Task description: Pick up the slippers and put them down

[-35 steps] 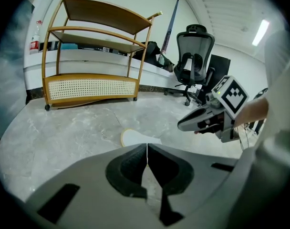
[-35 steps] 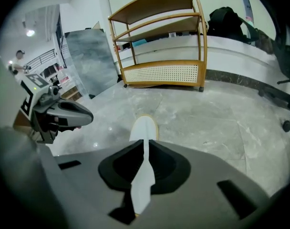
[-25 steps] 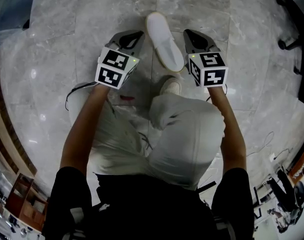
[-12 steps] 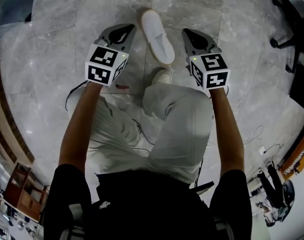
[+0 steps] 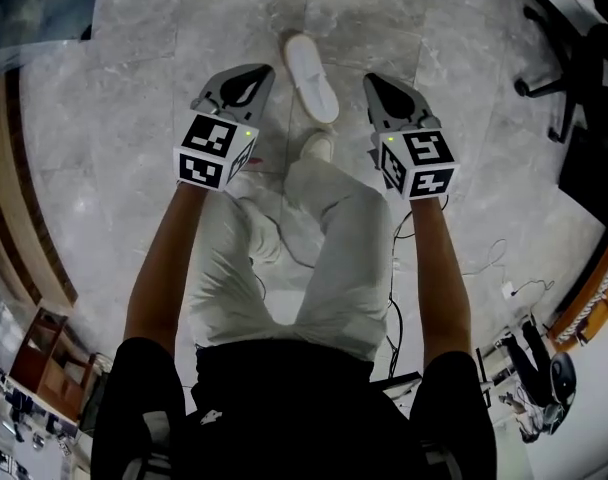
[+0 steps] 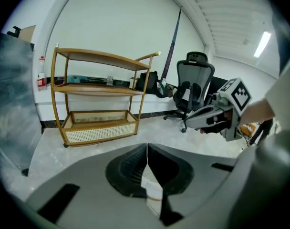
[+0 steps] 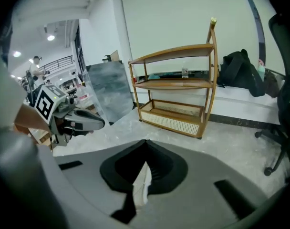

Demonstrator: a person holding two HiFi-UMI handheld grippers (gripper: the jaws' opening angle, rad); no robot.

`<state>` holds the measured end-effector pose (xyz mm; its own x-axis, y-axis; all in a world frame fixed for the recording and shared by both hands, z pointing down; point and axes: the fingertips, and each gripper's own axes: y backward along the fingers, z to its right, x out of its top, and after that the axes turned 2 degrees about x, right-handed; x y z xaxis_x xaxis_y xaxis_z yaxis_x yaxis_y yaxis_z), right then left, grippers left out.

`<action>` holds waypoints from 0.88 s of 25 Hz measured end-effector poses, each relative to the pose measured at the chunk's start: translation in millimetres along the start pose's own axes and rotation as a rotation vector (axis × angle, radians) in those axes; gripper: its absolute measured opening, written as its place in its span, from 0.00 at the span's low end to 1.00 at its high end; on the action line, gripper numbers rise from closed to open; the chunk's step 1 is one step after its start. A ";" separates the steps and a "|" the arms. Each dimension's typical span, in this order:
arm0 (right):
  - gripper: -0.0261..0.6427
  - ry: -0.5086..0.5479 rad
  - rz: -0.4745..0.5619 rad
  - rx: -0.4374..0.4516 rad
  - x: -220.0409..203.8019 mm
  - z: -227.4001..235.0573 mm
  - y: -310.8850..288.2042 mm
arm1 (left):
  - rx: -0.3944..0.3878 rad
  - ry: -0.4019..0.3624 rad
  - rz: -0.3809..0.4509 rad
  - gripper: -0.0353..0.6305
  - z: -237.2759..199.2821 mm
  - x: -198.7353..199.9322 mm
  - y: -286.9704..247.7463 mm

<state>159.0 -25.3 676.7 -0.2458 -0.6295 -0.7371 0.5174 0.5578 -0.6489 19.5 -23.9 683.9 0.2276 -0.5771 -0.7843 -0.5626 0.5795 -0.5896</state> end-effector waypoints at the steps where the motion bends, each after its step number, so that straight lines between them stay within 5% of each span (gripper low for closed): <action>1: 0.04 -0.030 0.005 -0.003 11.1 -2.1 10.1 | -0.002 0.001 -0.002 0.06 3.1 13.1 9.8; 13: 0.04 -0.077 0.050 -0.007 174.6 -25.3 156.5 | 0.039 0.034 0.037 0.06 42.2 195.6 134.6; 22: 0.04 -0.020 0.138 0.023 285.5 -62.6 236.8 | 0.022 0.017 0.174 0.06 68.1 326.1 217.8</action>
<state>160.0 -39.0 300.7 -0.1549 -0.5588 -0.8147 0.5636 0.6273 -0.5374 25.3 -46.7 286.6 0.1149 -0.4763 -0.8717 -0.5752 0.6836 -0.4493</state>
